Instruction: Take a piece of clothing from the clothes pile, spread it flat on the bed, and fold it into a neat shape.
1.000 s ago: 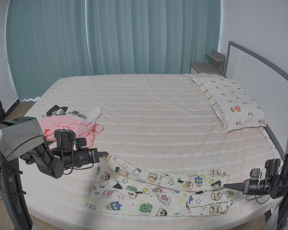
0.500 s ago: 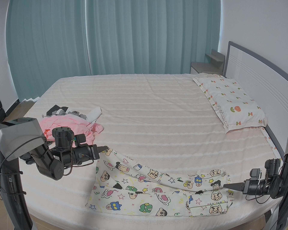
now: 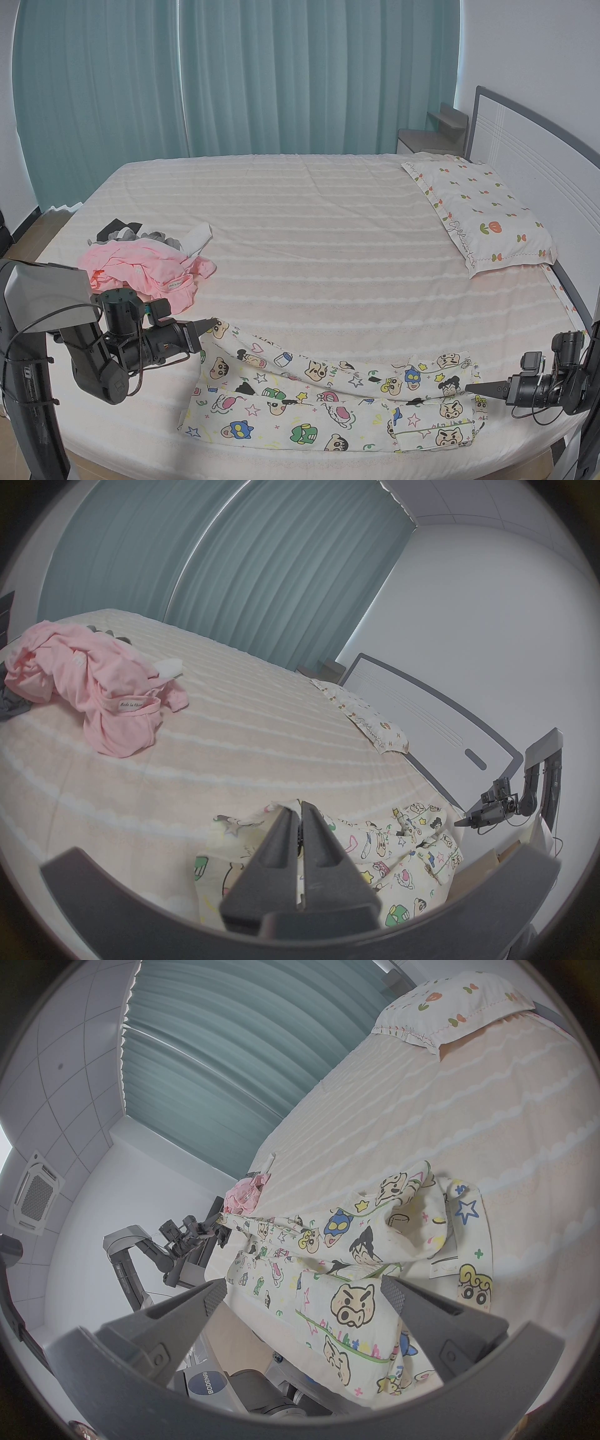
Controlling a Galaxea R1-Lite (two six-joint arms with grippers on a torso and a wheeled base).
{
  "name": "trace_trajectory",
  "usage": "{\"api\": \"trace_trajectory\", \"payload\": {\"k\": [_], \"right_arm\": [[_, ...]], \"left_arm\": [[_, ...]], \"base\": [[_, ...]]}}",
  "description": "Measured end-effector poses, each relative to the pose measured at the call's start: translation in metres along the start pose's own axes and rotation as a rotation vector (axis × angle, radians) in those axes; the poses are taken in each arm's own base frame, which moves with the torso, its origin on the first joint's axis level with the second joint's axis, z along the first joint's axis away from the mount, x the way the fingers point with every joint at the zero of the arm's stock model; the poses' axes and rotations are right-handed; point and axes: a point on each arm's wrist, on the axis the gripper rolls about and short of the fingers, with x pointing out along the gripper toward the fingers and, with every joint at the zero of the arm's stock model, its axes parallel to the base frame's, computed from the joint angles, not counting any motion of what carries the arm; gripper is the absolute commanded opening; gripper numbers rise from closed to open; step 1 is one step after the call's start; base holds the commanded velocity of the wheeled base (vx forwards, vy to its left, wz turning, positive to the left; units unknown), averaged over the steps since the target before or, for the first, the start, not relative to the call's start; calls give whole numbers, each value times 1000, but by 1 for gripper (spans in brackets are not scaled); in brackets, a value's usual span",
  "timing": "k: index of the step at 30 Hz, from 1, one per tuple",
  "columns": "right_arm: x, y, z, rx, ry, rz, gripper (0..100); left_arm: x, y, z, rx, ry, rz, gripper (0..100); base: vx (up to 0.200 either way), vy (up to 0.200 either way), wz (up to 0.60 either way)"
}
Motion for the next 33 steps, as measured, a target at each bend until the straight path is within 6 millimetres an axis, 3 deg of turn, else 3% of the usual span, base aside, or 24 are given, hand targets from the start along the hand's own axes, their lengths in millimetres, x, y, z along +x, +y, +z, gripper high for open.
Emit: {"api": "trace_trajectory", "payload": {"k": [27, 28, 33], "right_arm": [[0, 0, 0, 1, 1, 0, 100], [0, 0, 0, 1, 0, 0, 100], [0, 0, 0, 1, 1, 0, 100]], "left_arm": [[-33, 34, -74, -14, 220, 129, 0], [-33, 34, -76, -11, 226, 129, 100], [-34, 35, -83, -16, 254, 131, 100]], "base": [[0, 0, 0], [0, 0, 0], [0, 0, 0]]}}
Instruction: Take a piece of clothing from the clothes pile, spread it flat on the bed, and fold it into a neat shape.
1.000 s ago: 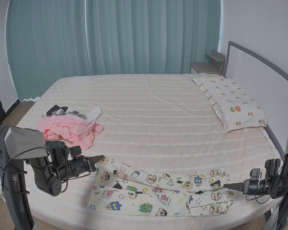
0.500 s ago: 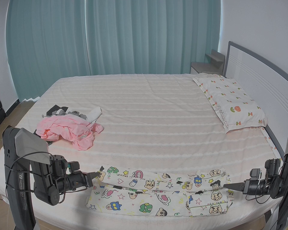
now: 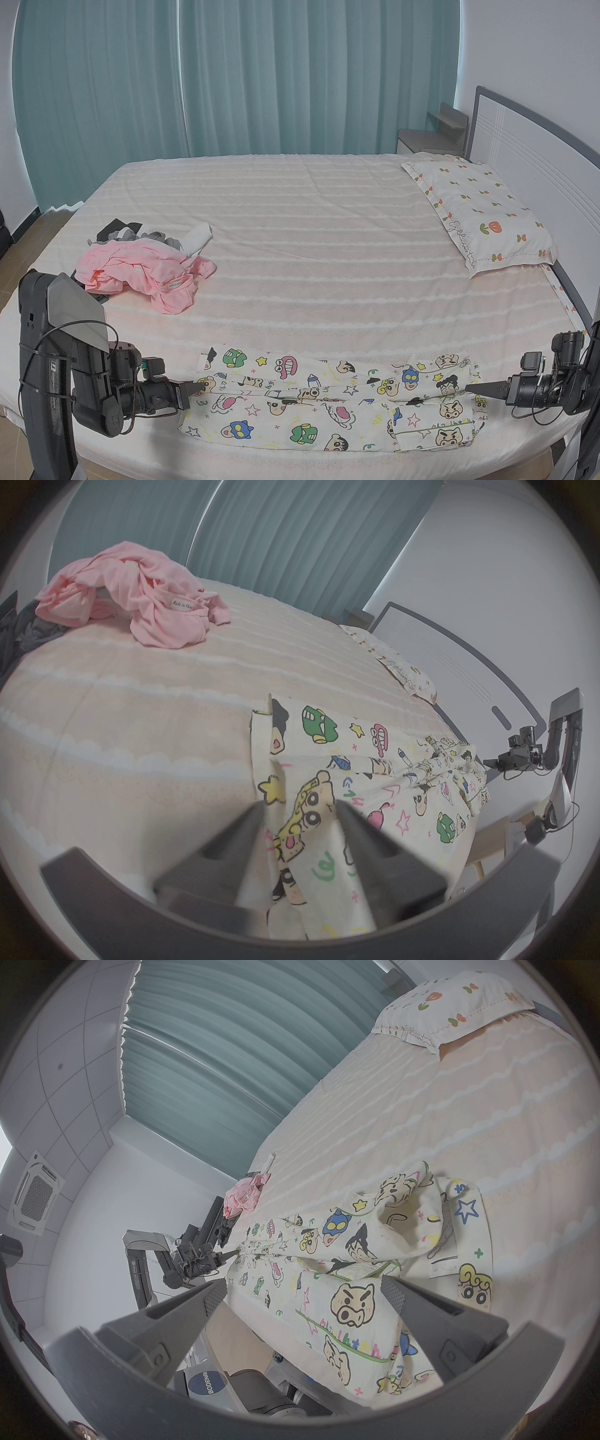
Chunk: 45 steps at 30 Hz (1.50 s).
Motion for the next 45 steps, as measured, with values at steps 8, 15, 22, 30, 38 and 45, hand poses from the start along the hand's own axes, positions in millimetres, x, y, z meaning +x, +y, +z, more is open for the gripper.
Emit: {"api": "trace_trajectory", "payload": {"k": [8, 15, 22, 30, 38, 45], "right_arm": [[-2, -1, 1, 1, -9, -5, 100], [-4, -2, 5, -26, -48, -21, 100], [-2, 0, 17, 26, -160, -170, 100], [37, 28, 26, 21, -207, -187, 100], [83, 37, 27, -28, -176, -196, 100], [93, 15, 14, 28, -122, -273, 100]], "left_arm": [[-10, -1, -7, -95, 34, 14, 100], [-29, -7, -3, -368, 21, 10, 100], [-40, -13, 7, -548, -7, -22, 100], [-45, -17, 11, -545, -22, -36, 100], [-46, -18, 13, -541, -27, -40, 100], [-47, -18, 13, -540, -28, -41, 100]], "base": [[0, 0, 0], [0, 0, 0], [0, 0, 0], [0, 0, 0], [0, 0, 0], [0, 0, 0]]}}
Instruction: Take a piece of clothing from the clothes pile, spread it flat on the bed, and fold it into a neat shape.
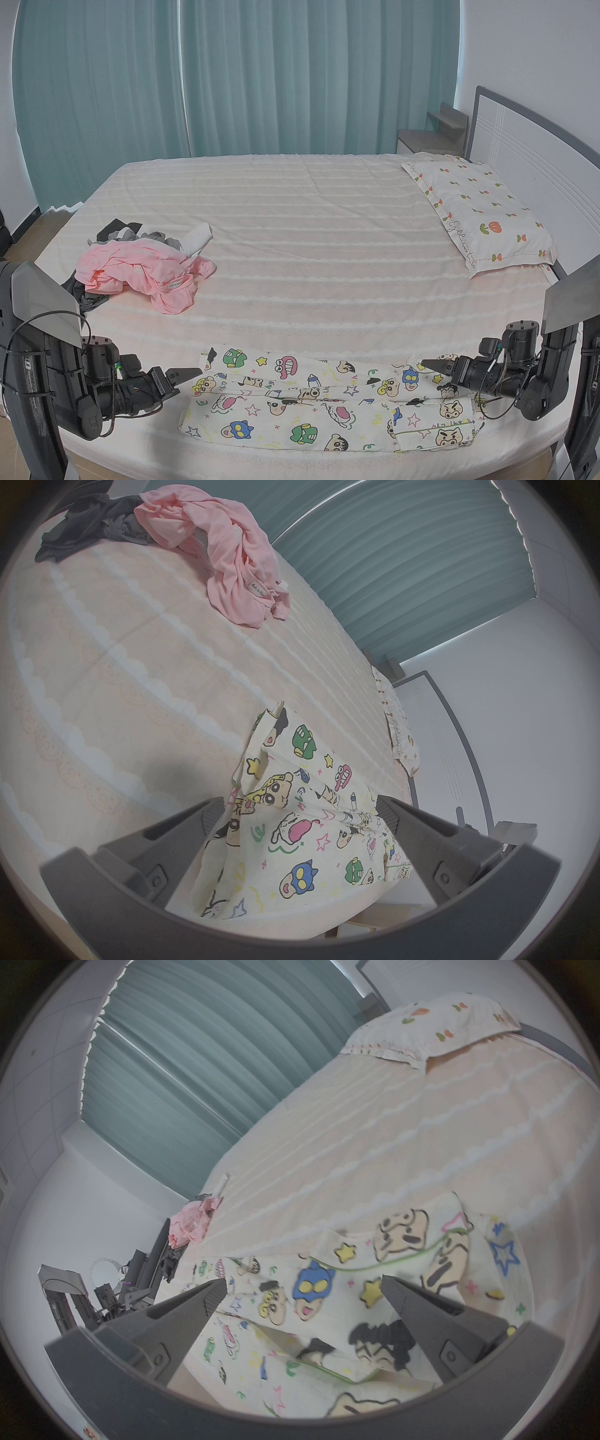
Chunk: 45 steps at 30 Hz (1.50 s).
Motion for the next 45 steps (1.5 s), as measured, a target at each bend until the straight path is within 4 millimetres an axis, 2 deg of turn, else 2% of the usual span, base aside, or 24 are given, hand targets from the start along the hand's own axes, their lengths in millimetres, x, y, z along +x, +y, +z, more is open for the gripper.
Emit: {"api": "trace_trajectory", "payload": {"k": [6, 14, 25, 31, 35, 40, 43, 45], "right_arm": [[-3, -10, -13, 20, 55, -51, 100], [-10, -10, -17, -18, 72, -58, 100], [-20, 27, 3, -120, -30, 57, 100], [-1, 35, 19, -118, 2, 26, 100], [22, 43, 37, -128, 32, -61, 100], [54, 54, 62, -236, 2, -207, 100], [80, 57, 62, -312, -11, -311, 100], [87, 56, 59, -333, -10, -342, 100]], "left_arm": [[0, 0, 0, 0, 0, 3, 100], [0, 0, 0, 1, 0, 4, 100], [1, 0, 0, 5, -1, 1, 100], [1, 0, 1, 6, -3, 0, 100], [2, 0, 1, 7, -3, -1, 100], [2, 0, 1, 14, -4, -2, 100], [2, 0, 1, 18, -4, -2, 100], [2, 0, 1, 20, -4, -2, 100]], "base": [[0, 0, 0], [0, 0, 0], [0, 0, 0], [0, 0, 0], [0, 0, 0], [0, 0, 0], [0, 0, 0], [0, 0, 0]]}}
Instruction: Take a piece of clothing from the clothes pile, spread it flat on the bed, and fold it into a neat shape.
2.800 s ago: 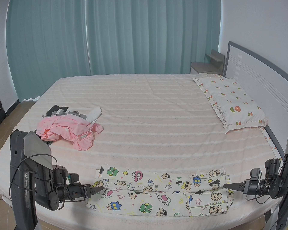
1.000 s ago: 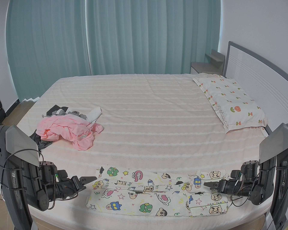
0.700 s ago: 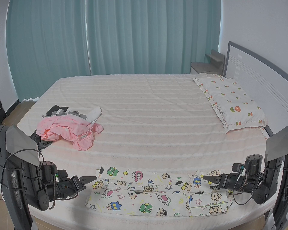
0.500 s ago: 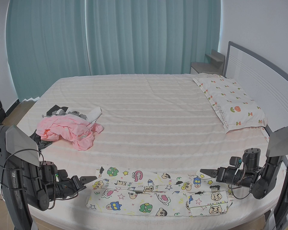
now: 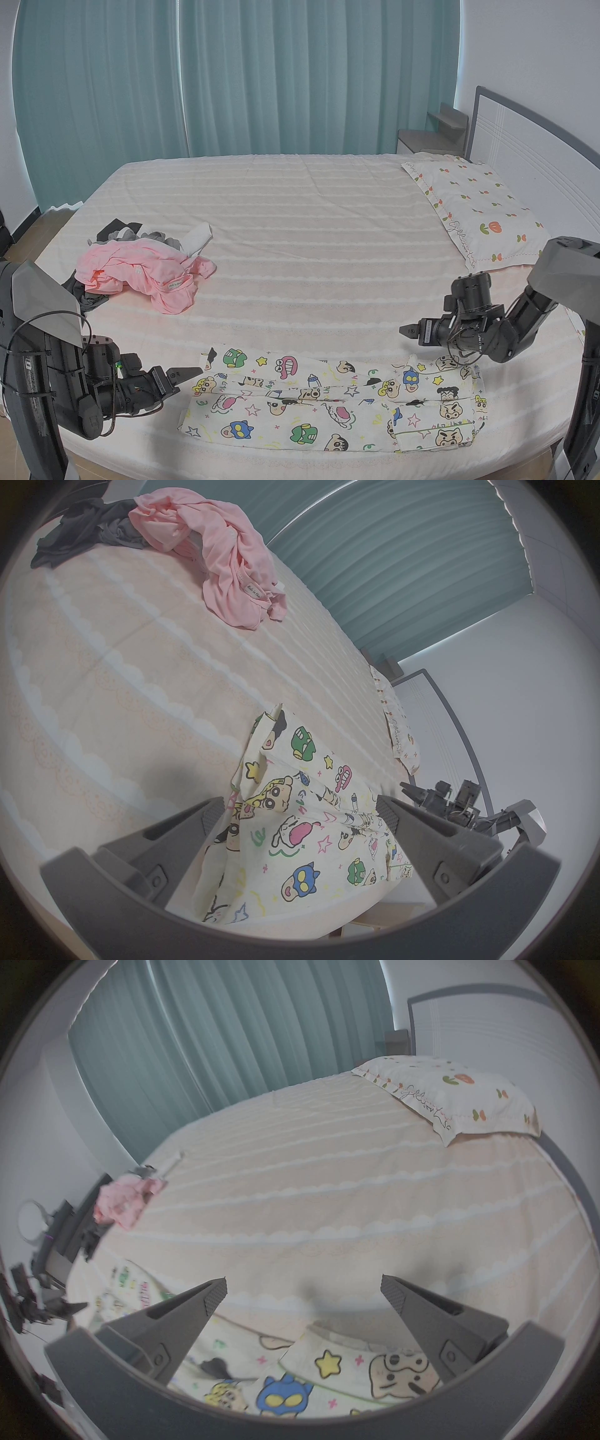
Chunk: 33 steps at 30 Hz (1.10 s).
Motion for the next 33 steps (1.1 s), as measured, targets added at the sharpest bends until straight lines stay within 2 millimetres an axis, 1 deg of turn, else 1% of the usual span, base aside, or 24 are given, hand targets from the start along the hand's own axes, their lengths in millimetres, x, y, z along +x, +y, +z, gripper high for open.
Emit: {"api": "trace_trajectory", "payload": {"k": [2, 6, 11, 15, 20, 21, 27, 33], "right_arm": [[10, 4, -7, -31, 2, -56, 100], [22, 8, -19, -75, -23, -98, 100], [25, 8, -32, -102, 4, -116, 100], [23, 10, -42, -119, 31, -120, 100], [21, 13, -44, -121, 0, -110, 100], [20, 13, -45, -123, 3, -110, 0], [19, 13, -48, -126, 13, -110, 0], [13, 16, -51, -136, 21, -103, 0]], "left_arm": [[0, 0, 0, 3, 0, 0, 100], [0, 0, 0, 7, 0, 0, 100], [0, 0, 0, 8, 0, 1, 100], [0, 0, 0, 8, 0, 2, 100], [0, 0, 0, 8, 0, 2, 100], [0, 0, 0, 8, 0, 2, 100], [0, 0, 0, 8, 0, 2, 100], [0, 0, 0, 8, 0, 1, 100]], "base": [[0, 0, 0], [0, 0, 0], [0, 0, 0], [0, 0, 0], [0, 0, 0], [0, 0, 0], [0, 0, 0], [0, 0, 0]]}}
